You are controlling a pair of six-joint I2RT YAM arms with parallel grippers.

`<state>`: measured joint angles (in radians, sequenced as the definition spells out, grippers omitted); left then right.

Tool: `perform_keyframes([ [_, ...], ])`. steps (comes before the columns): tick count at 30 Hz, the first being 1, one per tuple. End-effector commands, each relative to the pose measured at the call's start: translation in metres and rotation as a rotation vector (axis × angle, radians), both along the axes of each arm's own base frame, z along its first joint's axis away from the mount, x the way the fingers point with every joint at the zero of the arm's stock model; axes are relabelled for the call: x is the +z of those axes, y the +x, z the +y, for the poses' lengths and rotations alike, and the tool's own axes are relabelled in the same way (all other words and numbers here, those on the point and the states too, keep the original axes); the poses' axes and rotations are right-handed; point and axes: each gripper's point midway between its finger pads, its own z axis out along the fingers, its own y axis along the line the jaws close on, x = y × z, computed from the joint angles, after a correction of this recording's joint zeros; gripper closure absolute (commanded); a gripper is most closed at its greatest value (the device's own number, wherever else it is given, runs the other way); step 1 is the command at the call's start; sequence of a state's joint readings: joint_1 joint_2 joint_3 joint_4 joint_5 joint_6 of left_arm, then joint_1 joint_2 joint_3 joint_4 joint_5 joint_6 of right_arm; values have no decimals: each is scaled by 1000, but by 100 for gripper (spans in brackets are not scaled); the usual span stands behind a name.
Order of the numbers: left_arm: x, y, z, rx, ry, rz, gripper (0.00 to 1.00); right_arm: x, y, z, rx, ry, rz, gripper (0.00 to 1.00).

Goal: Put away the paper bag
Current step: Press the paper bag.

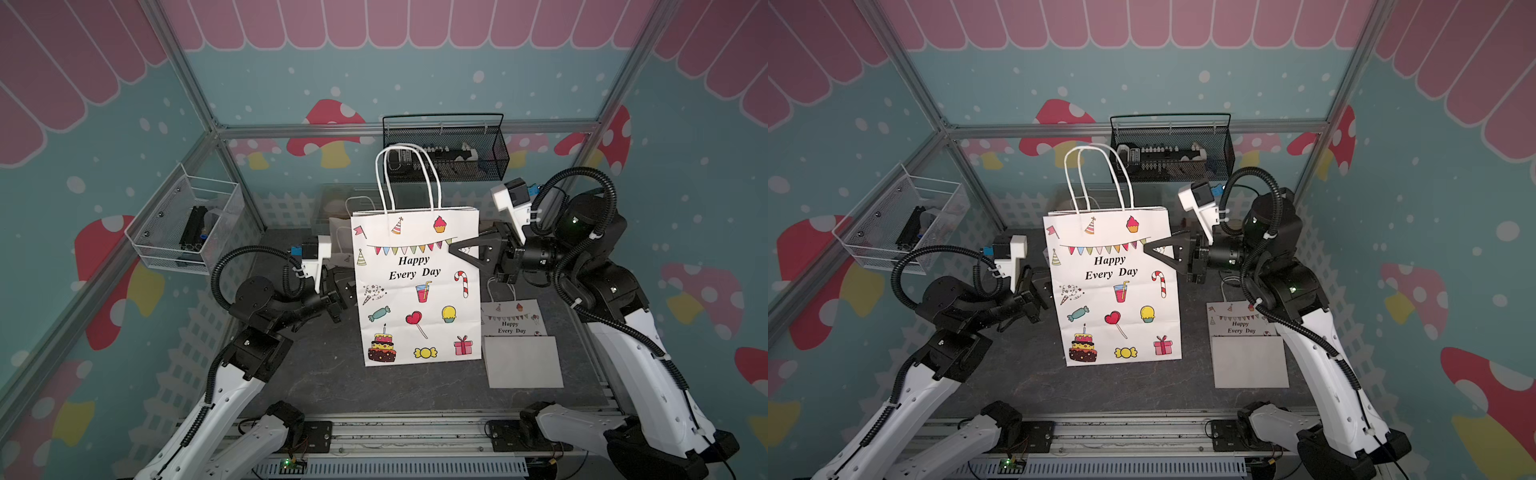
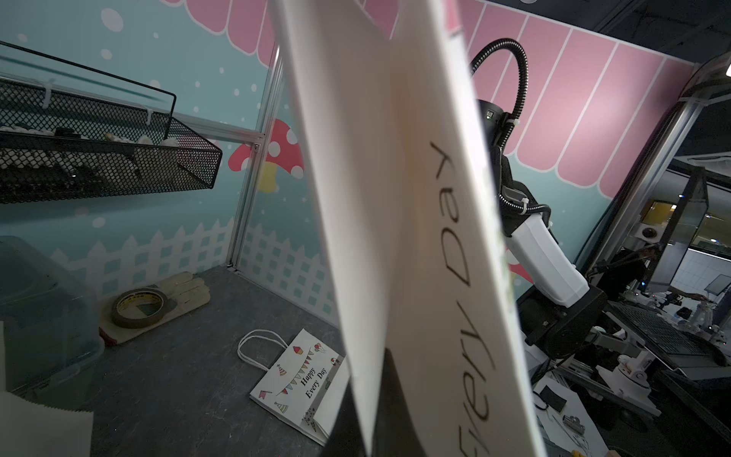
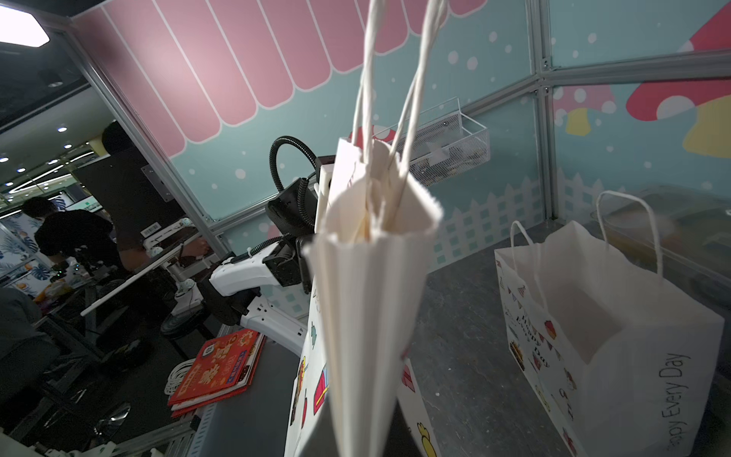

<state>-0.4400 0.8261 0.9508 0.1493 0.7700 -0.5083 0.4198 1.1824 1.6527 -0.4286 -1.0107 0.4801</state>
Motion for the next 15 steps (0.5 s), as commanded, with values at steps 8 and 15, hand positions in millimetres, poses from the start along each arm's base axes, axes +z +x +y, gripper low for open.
perform_keyframes([
  [8,23,-23,19,-41,-50,-67,36,0,-13,-10,20,-22,-50,100],
  [15,40,-55,23,-184,-115,-142,14,0,-14,-8,54,0,-25,100],
])
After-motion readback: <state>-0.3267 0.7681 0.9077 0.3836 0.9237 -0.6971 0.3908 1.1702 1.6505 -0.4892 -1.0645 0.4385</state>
